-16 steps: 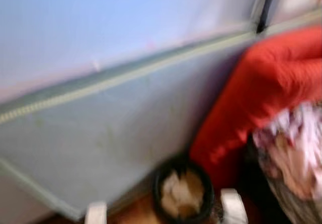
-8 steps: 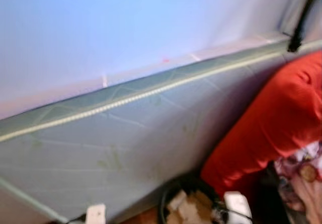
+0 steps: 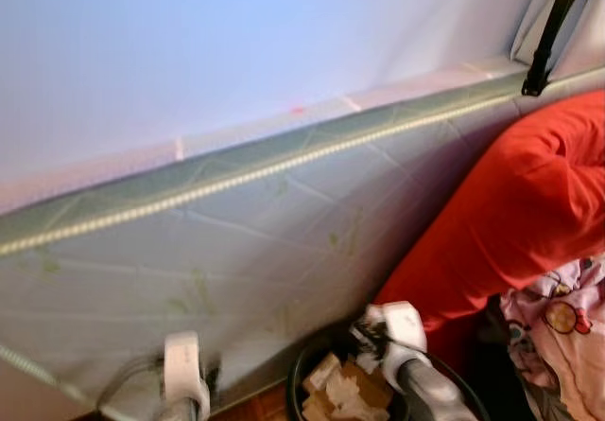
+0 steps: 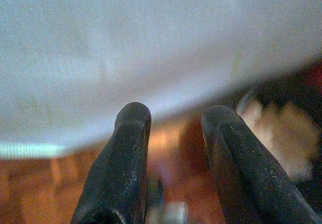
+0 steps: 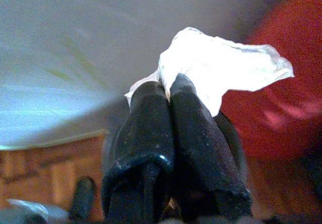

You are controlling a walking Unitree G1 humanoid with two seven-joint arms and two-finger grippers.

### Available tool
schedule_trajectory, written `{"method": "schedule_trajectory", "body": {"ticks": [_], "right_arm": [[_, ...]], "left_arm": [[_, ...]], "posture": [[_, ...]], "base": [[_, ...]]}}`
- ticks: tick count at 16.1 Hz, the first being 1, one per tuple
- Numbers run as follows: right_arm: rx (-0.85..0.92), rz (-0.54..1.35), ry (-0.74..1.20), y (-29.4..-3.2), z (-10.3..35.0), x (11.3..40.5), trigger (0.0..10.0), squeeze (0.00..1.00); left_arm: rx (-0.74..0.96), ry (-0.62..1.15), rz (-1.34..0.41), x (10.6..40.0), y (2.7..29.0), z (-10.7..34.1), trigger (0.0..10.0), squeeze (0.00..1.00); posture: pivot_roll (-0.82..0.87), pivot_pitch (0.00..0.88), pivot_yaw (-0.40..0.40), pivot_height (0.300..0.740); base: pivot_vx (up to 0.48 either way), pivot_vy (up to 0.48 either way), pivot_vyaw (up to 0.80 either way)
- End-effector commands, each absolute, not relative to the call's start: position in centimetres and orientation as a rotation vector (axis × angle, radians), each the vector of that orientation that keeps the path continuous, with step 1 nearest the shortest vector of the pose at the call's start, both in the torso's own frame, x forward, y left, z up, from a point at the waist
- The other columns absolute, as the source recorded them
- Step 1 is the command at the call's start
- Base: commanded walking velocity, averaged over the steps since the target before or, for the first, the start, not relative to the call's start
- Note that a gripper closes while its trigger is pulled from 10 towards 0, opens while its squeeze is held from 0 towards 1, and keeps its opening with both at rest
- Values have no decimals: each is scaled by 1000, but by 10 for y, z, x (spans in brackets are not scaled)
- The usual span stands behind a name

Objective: Clean up the room

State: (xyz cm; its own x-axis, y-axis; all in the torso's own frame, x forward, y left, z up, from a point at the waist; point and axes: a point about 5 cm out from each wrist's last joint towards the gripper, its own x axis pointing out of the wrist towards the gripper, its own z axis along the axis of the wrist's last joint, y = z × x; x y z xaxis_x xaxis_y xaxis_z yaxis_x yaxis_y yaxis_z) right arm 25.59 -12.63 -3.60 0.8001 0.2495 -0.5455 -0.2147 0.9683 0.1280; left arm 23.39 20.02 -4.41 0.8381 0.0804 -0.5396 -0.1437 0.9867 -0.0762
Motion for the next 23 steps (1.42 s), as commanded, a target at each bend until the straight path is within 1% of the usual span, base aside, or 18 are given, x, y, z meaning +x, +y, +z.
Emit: {"method": "schedule_trajectory", "body": {"ticks": [1,4,5,6,7,9,12,15,17,21,23], "right_arm": [[76,237,551,-128,-30,263,10000,0],[125,254,485,-119,-19,273,10000,0],[138,250,483,-118,-19,273,10000,0],[135,245,487,-118,-19,273,10000,0],[129,223,498,-119,-19,274,10000,0],[148,214,499,-119,-19,274,10000,0],[185,221,511,-115,-19,275,10000,0],[202,220,530,-111,-20,274,10000,0],[199,239,570,-105,-27,266,10000,0],[210,250,596,-101,-33,258,10000,0],[208,248,608,-102,-35,256,10000,0]], "left_arm": [[-122,517,131,238,204,-39,10000,0],[-132,412,126,250,202,-25,10000,0],[-133,390,124,252,202,-23,10000,0],[-136,365,124,253,202,-21,10000,0],[-135,301,120,255,201,-14,10000,0],[-131,264,112,256,201,-9,10000,0],[-132,149,94,265,192,10,10000,0],[-128,99,108,265,193,22,10000,0],[-128,65,103,262,190,32,10000,0],[-124,113,95,245,184,24,10000,0],[-136,115,81,242,177,32,10000,0]], "posture": [[84,73,-25,740],[112,118,-33,740],[112,118,-33,740],[125,136,-34,740],[132,153,-33,740],[135,163,-33,740],[160,197,-40,740],[174,213,-42,740],[191,228,-47,740],[200,243,-44,740],[212,251,-43,740]], "base": [[0,0,0],[0,0,0],[0,0,0],[0,0,0],[0,0,0],[0,0,0],[0,0,0],[0,0,0],[0,0,0],[0,0,0],[0,0,0]]}}
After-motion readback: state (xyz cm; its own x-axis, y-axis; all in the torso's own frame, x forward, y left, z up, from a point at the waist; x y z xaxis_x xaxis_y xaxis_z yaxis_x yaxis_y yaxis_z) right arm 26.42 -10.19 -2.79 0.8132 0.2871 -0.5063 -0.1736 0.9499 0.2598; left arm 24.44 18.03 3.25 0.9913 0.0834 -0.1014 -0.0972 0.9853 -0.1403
